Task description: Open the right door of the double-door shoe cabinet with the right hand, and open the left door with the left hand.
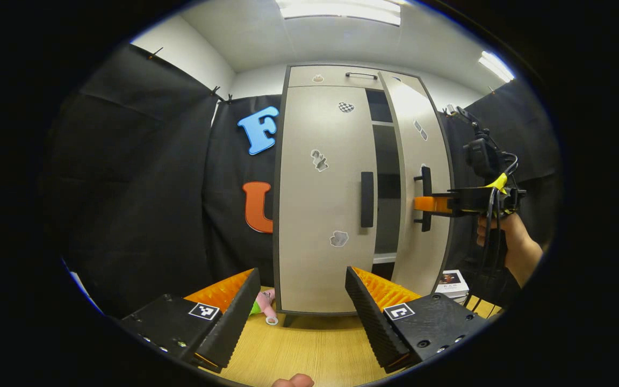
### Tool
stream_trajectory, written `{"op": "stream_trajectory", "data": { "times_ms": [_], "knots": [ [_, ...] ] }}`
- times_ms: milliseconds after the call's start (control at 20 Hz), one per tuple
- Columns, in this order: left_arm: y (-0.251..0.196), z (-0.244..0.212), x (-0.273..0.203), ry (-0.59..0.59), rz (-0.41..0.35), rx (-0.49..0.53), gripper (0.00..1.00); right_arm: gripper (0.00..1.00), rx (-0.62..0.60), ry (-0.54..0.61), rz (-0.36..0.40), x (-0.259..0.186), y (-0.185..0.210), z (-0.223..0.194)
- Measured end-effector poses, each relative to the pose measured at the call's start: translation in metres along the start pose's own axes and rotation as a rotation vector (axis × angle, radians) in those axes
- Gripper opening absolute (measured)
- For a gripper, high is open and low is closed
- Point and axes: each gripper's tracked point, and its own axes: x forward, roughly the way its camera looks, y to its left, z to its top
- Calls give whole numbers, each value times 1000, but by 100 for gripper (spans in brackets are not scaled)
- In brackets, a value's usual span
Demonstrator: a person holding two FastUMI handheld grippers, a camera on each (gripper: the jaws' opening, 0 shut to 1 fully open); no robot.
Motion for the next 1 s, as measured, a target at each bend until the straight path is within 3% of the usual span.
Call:
{"op": "stream_trajectory", "data": {
  "times_ms": [500, 1000],
  "knots": [
    [3, 3, 0, -14, 10, 15, 95, 20, -17, 8, 15, -63, -35, -1],
    [-31, 1, 6, -8, -70, 17, 95, 20, -39, 20, -43, -101, -74, 1]
  ]
}}
